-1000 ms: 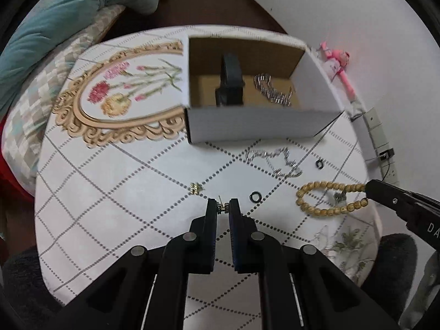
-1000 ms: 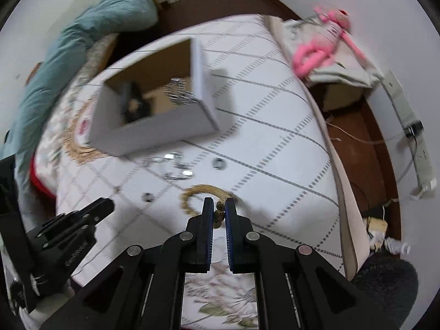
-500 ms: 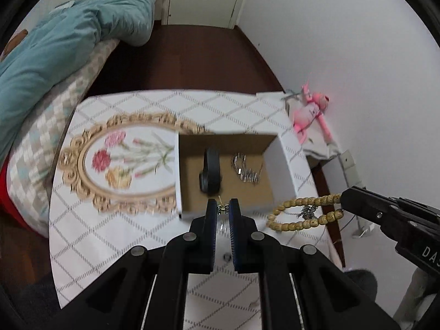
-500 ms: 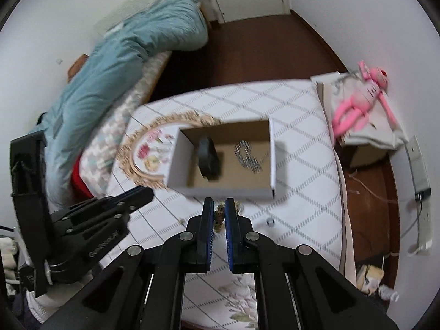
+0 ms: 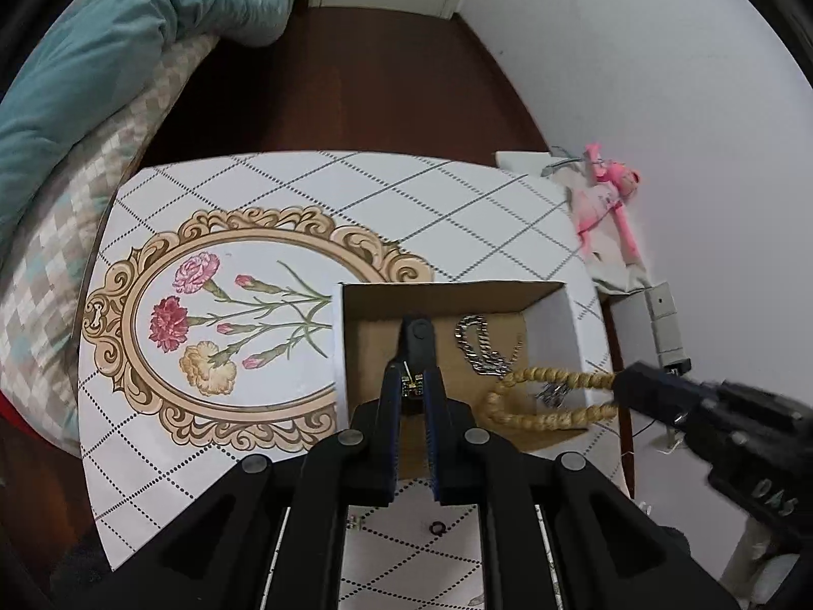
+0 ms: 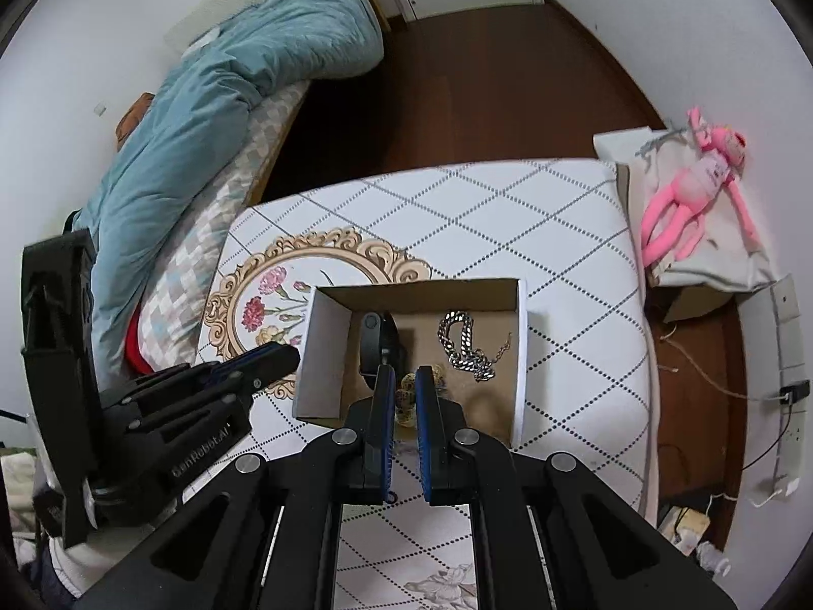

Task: Organize jewelry
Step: 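Carry the bead bracelet with the right tool into the box while the left tool drops the earring there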

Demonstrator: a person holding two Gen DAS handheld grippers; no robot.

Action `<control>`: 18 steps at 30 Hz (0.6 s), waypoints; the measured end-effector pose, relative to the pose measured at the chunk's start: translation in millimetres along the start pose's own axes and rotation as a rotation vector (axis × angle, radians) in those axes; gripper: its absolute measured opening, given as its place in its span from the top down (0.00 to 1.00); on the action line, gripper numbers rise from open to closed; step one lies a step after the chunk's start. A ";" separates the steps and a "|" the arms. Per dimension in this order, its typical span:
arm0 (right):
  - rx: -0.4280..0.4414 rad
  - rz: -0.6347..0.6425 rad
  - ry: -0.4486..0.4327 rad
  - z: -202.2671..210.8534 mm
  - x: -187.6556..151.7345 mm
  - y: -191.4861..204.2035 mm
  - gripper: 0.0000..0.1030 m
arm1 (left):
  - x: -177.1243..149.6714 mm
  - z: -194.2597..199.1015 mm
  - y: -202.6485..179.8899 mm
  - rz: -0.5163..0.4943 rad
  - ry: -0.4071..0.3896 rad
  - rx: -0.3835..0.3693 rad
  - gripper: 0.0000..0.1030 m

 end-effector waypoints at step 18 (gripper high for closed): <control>-0.385 0.015 0.005 -16.2 -26.0 -76.2 0.08 | -11.2 -19.5 34.5 -0.008 -0.078 0.242 0.03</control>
Point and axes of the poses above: each gripper's, at about its wrist camera, not at the fingertips, and z roughly against the way its jaws point, y to its left, x to its top, the point moved 10 cm from there along -z, roughly the way its jaws point, and after that the axes turned 15 degrees about x, right-handed, at the moved point
